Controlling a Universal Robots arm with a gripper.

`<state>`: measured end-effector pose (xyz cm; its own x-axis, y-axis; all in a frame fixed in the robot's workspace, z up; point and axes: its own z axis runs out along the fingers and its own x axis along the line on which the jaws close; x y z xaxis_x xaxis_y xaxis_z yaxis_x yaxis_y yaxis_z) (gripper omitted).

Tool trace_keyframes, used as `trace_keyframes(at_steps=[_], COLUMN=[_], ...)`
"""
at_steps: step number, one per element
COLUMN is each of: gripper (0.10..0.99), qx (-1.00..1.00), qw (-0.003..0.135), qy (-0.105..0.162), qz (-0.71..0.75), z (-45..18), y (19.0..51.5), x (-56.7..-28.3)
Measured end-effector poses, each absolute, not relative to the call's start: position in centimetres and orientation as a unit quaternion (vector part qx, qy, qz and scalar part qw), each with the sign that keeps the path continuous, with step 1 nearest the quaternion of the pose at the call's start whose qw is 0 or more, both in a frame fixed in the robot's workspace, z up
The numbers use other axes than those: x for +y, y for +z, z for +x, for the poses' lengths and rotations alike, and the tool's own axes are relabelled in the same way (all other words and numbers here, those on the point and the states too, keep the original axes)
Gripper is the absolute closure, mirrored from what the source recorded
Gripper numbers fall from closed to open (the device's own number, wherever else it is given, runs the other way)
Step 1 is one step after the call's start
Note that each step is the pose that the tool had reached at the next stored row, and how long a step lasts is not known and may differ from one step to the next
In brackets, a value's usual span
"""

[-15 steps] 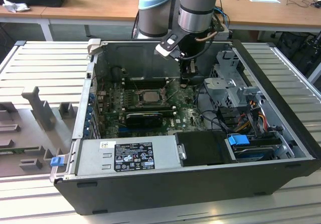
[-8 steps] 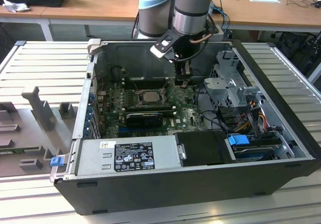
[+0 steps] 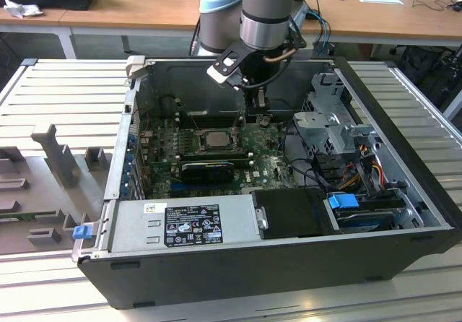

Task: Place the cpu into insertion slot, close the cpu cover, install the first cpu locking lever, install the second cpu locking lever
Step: 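Close the cpu cover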

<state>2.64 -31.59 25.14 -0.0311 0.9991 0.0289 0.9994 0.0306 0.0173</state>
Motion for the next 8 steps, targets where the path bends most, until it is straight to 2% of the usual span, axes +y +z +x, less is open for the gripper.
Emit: trace_keyframes(at_steps=[8], gripper=[0.980], qx=[-0.718], qw=[0.004], qy=[-0.016], qz=[-0.696], z=[-0.3], y=[25.0], x=[-31.6])
